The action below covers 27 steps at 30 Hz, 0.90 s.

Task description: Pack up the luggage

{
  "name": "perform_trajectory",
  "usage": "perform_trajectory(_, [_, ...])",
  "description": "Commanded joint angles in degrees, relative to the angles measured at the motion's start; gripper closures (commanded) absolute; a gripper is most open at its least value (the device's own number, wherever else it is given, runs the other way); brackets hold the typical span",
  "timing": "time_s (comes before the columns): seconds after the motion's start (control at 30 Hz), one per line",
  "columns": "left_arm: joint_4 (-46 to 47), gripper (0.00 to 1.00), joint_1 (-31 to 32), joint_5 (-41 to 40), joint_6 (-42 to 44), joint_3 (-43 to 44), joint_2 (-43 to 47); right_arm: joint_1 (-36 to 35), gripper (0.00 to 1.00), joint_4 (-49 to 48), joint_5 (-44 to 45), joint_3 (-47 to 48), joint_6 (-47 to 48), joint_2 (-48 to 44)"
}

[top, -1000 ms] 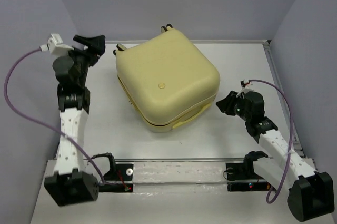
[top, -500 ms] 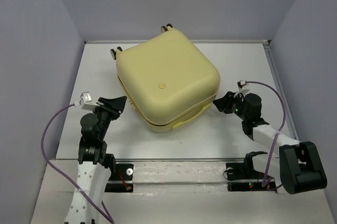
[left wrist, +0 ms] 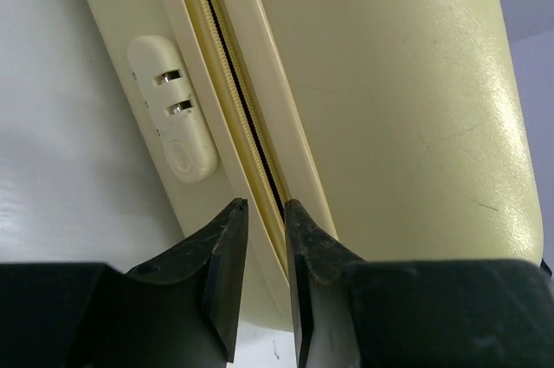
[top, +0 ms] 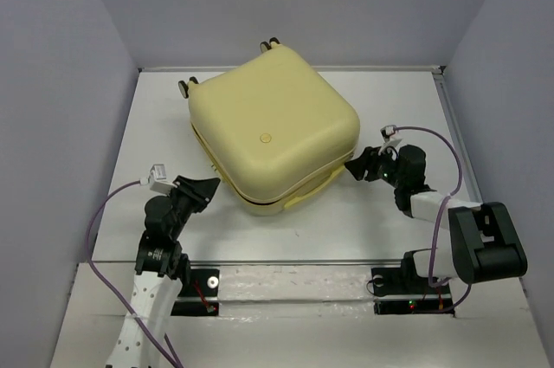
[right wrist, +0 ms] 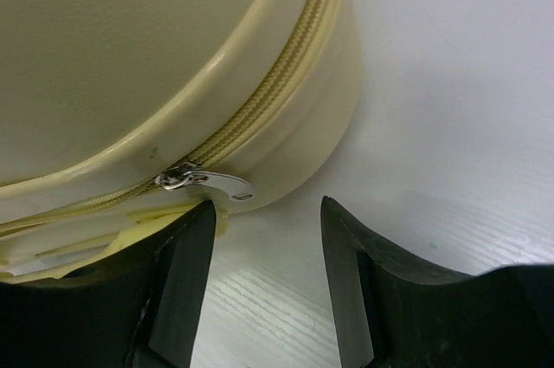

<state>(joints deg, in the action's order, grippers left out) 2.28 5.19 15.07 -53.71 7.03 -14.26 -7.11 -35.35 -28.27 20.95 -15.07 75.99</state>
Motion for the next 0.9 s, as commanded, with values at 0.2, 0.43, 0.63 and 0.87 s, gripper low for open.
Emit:
perform_trajectory(0.2, [0.7,0.69,3.42,-4.69,2.82,-0.08,0.11,-0.44,0.57,-11.67,-6.53,1.37,3.38,-4.79])
perform_trajectory(0.43, [0.79,0.72,4.74,-5.31,3.88,0.18,-1.91,-0.44,0.77,-12.81,-7.06,3.22,3.21,-2.51])
perform_trajectory(0.63, [0.62,0.74,7.55,-8.74,4.85,0.36,-3.49,-0.44,0.82,-9.66,-3.12,0.33,1.18,-7.16])
perform_trajectory(0.87, [0.79,0.81,15.18,-13.83,6.6,1.67,-6.47,-0.44,0.59,-14.74,3.24,-2.69,-0.22,-7.72])
